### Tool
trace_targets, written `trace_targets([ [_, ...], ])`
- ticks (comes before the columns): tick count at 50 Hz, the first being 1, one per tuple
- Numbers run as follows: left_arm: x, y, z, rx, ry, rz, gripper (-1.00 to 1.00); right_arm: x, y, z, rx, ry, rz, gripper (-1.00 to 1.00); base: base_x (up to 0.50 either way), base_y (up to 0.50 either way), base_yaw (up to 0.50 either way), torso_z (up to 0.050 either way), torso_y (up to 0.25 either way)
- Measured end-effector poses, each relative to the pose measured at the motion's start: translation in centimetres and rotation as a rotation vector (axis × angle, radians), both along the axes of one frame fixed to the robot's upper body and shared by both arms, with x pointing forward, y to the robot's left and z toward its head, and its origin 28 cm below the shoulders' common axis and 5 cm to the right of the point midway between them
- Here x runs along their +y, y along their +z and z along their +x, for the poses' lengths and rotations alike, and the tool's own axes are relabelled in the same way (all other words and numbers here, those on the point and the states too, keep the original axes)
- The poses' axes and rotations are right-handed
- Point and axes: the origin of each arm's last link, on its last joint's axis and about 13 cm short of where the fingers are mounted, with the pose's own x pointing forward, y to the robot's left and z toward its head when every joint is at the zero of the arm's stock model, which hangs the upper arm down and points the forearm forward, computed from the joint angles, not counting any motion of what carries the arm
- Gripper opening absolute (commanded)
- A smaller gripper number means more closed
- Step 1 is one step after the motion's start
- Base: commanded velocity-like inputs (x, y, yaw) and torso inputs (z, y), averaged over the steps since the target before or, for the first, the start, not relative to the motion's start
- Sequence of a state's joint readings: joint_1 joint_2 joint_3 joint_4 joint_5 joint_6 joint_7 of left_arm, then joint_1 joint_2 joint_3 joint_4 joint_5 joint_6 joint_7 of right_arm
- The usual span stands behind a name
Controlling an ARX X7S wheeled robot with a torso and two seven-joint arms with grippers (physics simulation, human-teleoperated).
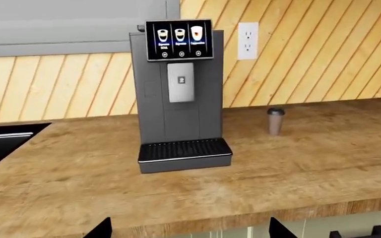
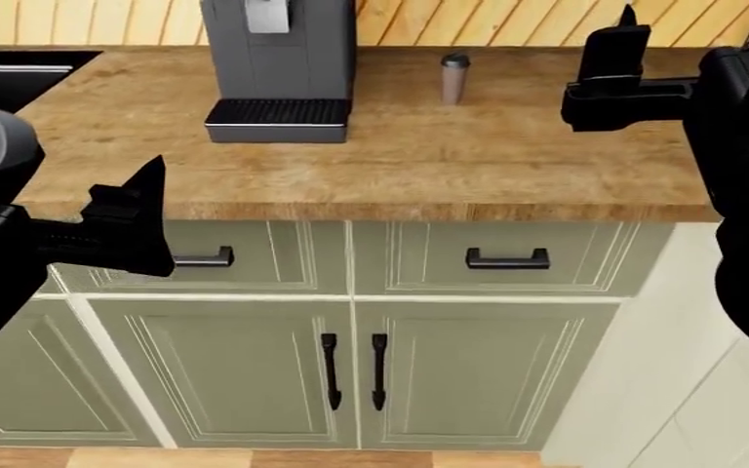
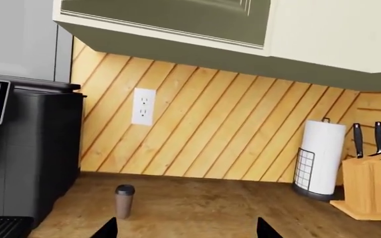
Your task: Move the drinks to the dining counter.
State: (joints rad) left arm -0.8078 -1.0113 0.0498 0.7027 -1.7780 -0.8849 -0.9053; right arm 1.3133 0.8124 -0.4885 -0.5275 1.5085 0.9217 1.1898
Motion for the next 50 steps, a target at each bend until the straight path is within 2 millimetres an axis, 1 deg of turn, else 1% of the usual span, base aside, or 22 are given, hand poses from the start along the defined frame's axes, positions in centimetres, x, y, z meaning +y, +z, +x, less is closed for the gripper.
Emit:
trace_targets([
  [16,0.07,-0.06,-0.05,-0.001,0.001,0.0,1.0,0.09,-0.05,0.0,-0.002,0.003,-0.021,1.0,0.37,-0.18,0.0,0.0,0.001],
  [50,0.12,-0.03,-0.09,-0.003,0.003,-0.003,1.0,0.26,-0.17,0.07,-0.001,0.013,-0.047,1.0,0.5,-0.18,0.0,0.0,0.002],
])
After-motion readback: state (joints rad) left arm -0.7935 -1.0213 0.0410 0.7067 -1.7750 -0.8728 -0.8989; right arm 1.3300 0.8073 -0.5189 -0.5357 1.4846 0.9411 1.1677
